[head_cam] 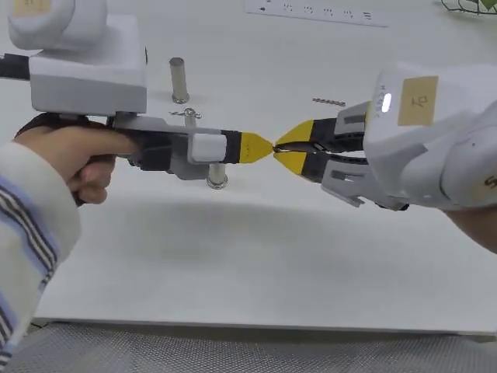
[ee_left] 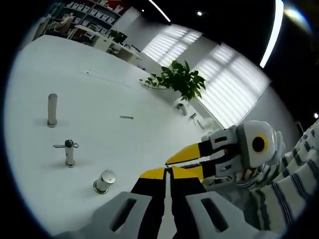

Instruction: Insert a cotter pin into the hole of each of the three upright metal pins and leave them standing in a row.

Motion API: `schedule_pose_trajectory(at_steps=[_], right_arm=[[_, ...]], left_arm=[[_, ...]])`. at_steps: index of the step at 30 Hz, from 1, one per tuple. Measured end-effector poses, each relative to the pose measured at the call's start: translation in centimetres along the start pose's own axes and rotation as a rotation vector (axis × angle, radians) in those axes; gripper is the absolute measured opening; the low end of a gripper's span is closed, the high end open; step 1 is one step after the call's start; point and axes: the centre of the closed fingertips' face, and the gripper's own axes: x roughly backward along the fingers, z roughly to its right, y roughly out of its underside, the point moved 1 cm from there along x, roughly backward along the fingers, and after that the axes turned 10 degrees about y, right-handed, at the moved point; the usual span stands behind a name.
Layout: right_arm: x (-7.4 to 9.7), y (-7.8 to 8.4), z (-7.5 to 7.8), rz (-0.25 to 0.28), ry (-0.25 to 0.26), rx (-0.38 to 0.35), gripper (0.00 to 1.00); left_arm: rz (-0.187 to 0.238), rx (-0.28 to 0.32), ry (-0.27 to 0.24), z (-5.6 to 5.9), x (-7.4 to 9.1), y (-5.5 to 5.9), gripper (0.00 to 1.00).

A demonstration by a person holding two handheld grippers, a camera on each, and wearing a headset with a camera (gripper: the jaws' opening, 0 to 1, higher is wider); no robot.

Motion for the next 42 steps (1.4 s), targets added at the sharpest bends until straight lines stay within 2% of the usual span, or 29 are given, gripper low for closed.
schedule_pose_trajectory(at_steps=[2, 4, 7, 9, 11, 14, 16, 17, 19, 20, 23, 25, 26, 29, 32, 34, 37, 42], right_arm=[[0.0, 0.0, 0.1, 0.002, 0.005, 0.001, 0.14], [0.1, -0.1, 0.2, 0.009, 0.004, -0.015, 0.14], [0.2, 0.0, 0.3, 0.010, -0.005, -0.039, 0.14], [0.2, 0.2, 0.4, 0.000, -0.016, -0.080, 0.14], [0.3, 0.2, 0.2, 0.003, -0.046, -0.164, 0.16], [0.5, 0.3, 0.1, 0.017, -0.088, -0.244, 0.18], [0.5, 0.4, -0.1, 0.027, -0.134, -0.320, 0.18], [0.6, 0.2, -0.3, 0.034, -0.168, -0.388, 0.19], [0.8, 0.0, -0.2, 0.063, -0.205, -0.451, 0.20], [0.9, 0.0, 0.0, 0.066, -0.205, -0.462, 0.20], [1.1, 0.2, -0.1, 0.059, -0.233, -0.463, 0.20], [1.2, 0.2, -0.6, 0.049, -0.272, -0.467, 0.20], [1.4, 0.3, -1.0, 0.040, -0.294, -0.453, 0.20], [1.3, 0.3, -1.5, 0.033, -0.309, -0.434, 0.19], [1.3, 0.2, -2.0, 0.033, -0.333, -0.436, 0.19], [1.4, -0.5, -2.8, 0.037, -0.350, -0.438, 0.18], [1.4, -0.8, -3.2, 0.040, -0.368, -0.434, 0.17], [1.4, -0.7, -3.6, 0.035, -0.394, -0.420, 0.13]], left_arm=[[0.003, -0.009, 0.003, -0.1, 0.1, -0.2, 0.00], [-0.001, -0.023, -0.002, -0.4, 0.3, -0.4, 0.00], [-0.008, -0.041, 0.002, 0.3, 0.4, 0.1, 0.00], [-0.014, -0.057, 0.007, 0.4, 0.3, 0.0, 0.00], [-0.019, -0.083, 0.018, 1.0, 0.4, 0.2, 0.00], [-0.027, -0.111, 0.035, 1.7, 0.5, 0.4, 0.00], [-0.037, -0.133, 0.041, 1.8, 0.6, 0.6, 0.00], [-0.043, -0.136, 0.050, 2.0, 0.7, 0.7, 0.00], [-0.050, -0.156, 0.067, 2.4, 0.9, 0.9, 0.00], [-0.054, -0.162, 0.074, 2.6, 0.9, 1.0, 0.00], [-0.059, -0.187, 0.090, 3.0, 1.1, 1.0, 0.00], [-0.063, -0.211, 0.101, 3.1, 1.2, 1.0, 0.00], [-0.065, -0.240, 0.108, 3.2, 1.3, 1.1, 0.00], [-0.083, -0.342, 0.138, 3.7, 1.4, 1.2, 0.00], [-0.107, -0.401, 0.158, 3.8, 1.7, 1.6, 0.00], [-0.111, -0.432, 0.164, 4.0, 1.8, 1.8, 0.00], [-0.142, -0.510, 0.179, 4.2, 2.0, 2.3, 0.00], [-0.160, -0.521, 0.198, 4.5, 2.1, 2.7, 0.00]])
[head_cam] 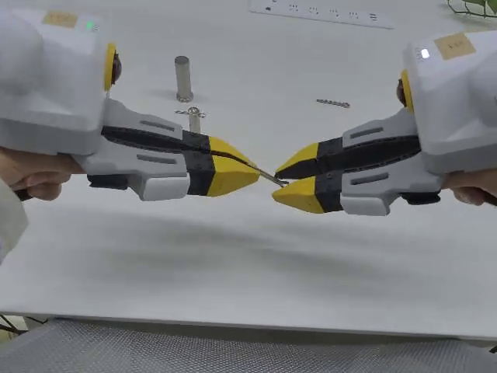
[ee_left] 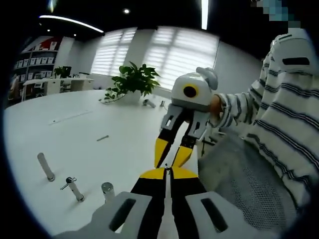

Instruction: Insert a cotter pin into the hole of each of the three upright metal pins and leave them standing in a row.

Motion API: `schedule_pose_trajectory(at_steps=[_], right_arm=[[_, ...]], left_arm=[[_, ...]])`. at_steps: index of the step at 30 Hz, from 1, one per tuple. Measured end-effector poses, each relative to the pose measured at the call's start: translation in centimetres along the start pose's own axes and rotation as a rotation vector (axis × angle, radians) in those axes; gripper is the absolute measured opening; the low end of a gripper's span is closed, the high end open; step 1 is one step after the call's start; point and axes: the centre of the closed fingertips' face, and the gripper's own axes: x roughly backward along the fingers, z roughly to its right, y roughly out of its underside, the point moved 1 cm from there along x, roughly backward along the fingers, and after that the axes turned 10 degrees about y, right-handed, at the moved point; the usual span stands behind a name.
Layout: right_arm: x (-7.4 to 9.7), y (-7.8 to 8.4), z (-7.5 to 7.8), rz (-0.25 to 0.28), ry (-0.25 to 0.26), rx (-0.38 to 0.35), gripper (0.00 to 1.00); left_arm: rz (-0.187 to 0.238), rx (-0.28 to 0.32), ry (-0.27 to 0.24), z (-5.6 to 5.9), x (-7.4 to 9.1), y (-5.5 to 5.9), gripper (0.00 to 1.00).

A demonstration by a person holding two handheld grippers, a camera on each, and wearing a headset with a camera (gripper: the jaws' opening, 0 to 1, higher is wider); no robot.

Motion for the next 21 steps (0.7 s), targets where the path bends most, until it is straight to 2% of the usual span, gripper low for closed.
schedule_pose_trajectory(at_steps=[9, 21], right_arm=[[0.0, 0.5, -0.6, -0.021, -0.035, 0.023, 0.10], [0.1, 0.7, -1.3, -0.047, -0.070, 0.089, 0.07]], left_arm=[[-0.001, -0.030, 0.016, 0.2, 0.0, -0.1, 0.00], [-0.028, -0.041, 0.040, 0.5, -0.1, 0.6, 0.01]])
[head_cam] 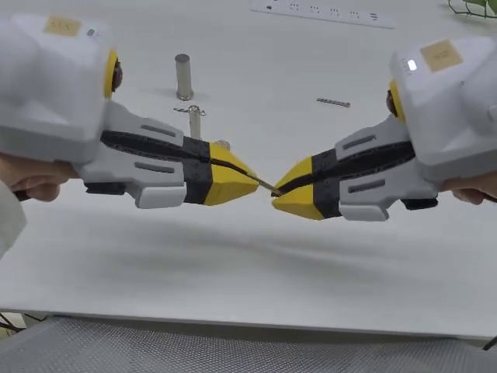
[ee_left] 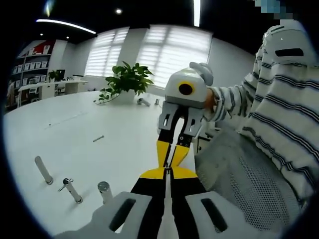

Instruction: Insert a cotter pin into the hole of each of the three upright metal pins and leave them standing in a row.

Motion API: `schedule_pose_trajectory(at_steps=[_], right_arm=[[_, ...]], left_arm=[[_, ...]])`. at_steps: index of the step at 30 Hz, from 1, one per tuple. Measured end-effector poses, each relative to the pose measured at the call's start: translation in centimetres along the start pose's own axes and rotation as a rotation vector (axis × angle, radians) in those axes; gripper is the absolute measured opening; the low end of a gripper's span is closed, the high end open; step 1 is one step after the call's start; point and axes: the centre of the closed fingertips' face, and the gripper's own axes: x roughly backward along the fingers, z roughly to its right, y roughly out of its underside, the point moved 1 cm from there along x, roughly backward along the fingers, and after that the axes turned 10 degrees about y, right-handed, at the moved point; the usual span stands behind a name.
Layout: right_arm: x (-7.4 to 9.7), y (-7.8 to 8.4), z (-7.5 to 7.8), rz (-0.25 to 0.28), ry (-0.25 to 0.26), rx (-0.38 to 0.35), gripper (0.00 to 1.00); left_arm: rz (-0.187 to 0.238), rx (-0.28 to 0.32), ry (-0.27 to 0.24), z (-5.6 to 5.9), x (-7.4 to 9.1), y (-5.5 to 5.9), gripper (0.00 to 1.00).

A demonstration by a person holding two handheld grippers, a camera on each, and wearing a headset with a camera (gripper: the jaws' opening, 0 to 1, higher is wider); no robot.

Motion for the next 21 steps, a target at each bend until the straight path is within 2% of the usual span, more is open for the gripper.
schedule_pose_trajectory(at_steps=[14, 21], right_arm=[[0.3, 0.1, -0.5, -0.032, -0.036, 0.006, 0.04], [0.5, 0.4, -0.2, -0.050, -0.024, 0.014, 0.04]], left_arm=[[-0.046, 0.009, -0.018, -0.1, -0.1, 1.4, 0.00], [-0.036, 0.015, -0.038, -0.3, 0.0, 1.2, 0.00]])
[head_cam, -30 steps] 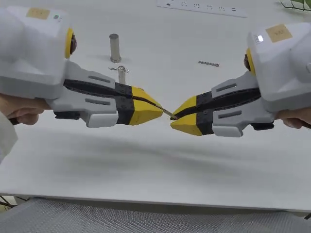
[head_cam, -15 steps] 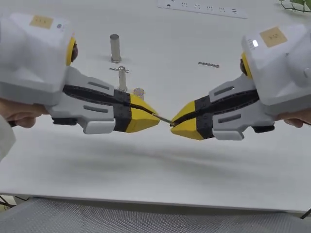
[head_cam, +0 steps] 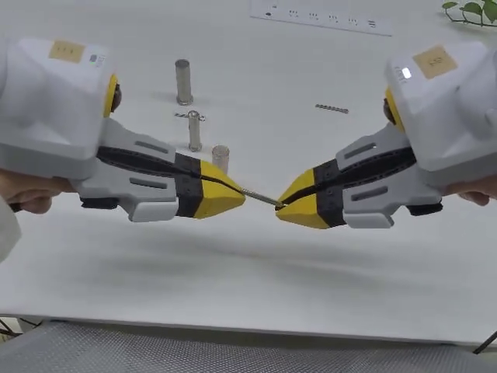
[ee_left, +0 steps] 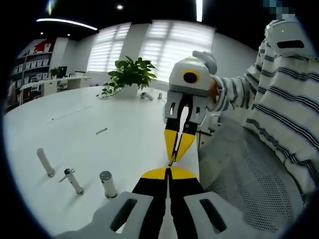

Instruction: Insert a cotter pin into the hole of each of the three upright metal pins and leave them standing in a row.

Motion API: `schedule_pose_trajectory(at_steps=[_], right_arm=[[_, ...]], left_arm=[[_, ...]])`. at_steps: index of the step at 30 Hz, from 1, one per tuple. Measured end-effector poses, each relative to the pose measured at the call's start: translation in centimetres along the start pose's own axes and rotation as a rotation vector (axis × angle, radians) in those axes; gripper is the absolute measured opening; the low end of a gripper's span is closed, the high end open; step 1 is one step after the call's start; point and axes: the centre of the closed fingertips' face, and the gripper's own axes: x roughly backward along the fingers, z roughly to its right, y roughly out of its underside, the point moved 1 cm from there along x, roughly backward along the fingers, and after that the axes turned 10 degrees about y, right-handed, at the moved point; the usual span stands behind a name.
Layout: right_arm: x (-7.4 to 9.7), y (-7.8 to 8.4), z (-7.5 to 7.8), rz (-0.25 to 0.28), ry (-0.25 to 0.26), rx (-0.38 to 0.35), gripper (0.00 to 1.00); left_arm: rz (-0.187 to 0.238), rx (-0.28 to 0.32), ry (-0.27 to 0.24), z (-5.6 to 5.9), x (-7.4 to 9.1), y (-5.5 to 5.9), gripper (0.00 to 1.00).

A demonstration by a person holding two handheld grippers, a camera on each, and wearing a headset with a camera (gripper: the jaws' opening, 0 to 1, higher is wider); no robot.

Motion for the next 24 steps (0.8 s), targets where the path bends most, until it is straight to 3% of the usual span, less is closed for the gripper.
schedule_pose_trajectory(at_steps=[6, 10, 11, 13, 18, 24], right_arm=[[-0.2, 0.1, 0.6, -0.020, 0.021, 0.004, 0.04], [-0.2, 0.4, 1.4, -0.037, 0.040, -0.007, 0.04], [-0.3, 0.5, 1.6, -0.043, 0.046, -0.009, 0.04], [-0.3, 0.8, 2.0, -0.062, 0.061, -0.024, 0.04], [-0.6, 2.0, 3.3, -0.119, 0.102, -0.023, 0.04], [-1.0, 2.5, 4.5, -0.135, 0.119, -0.037, 0.04]], left_arm=[[-0.012, 0.012, -0.043, -0.6, 0.0, 0.4, 0.00], [-0.004, 0.038, -0.080, -1.5, 0.5, 0.9, 0.07], [0.013, 0.067, -0.088, -1.8, 0.7, 1.0, 0.09], [0.021, 0.060, -0.098, -2.2, 1.1, 1.3, 0.14], [0.009, 0.071, -0.194, -4.7, 2.7, 3.0, 0.20], [0.021, 0.095, -0.264, -5.8, 3.2, 3.3, 0.26]])
